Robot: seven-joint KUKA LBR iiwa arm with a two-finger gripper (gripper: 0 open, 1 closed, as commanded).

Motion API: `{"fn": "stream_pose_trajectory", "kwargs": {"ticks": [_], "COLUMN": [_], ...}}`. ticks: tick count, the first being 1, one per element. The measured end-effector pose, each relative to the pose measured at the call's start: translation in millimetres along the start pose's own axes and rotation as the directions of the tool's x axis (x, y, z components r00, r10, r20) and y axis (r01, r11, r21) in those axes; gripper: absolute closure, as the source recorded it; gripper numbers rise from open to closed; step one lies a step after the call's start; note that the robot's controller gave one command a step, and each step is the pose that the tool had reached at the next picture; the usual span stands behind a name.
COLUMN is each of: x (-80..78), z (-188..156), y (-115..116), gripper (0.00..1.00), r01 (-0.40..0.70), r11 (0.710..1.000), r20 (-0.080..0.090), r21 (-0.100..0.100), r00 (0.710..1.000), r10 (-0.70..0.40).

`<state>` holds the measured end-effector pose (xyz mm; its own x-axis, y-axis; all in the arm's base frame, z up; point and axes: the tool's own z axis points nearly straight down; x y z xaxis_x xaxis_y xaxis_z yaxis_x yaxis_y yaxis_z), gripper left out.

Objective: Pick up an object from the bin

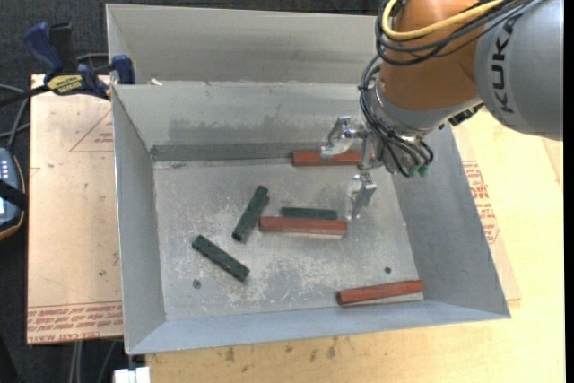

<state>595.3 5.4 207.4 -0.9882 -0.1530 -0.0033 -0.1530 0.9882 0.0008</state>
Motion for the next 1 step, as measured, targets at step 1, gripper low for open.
{"fn": "stream_pose_trajectory", "kwargs": {"ticks": [1], "x": [8.1], "z": [-12.7], "y": [5.7], "gripper": [0.00], "r01": [0.061], "r11": [0.998], "r20": [-0.007], "r21": [0.000], "r00": [0.998], "r10": [-0.061]}}
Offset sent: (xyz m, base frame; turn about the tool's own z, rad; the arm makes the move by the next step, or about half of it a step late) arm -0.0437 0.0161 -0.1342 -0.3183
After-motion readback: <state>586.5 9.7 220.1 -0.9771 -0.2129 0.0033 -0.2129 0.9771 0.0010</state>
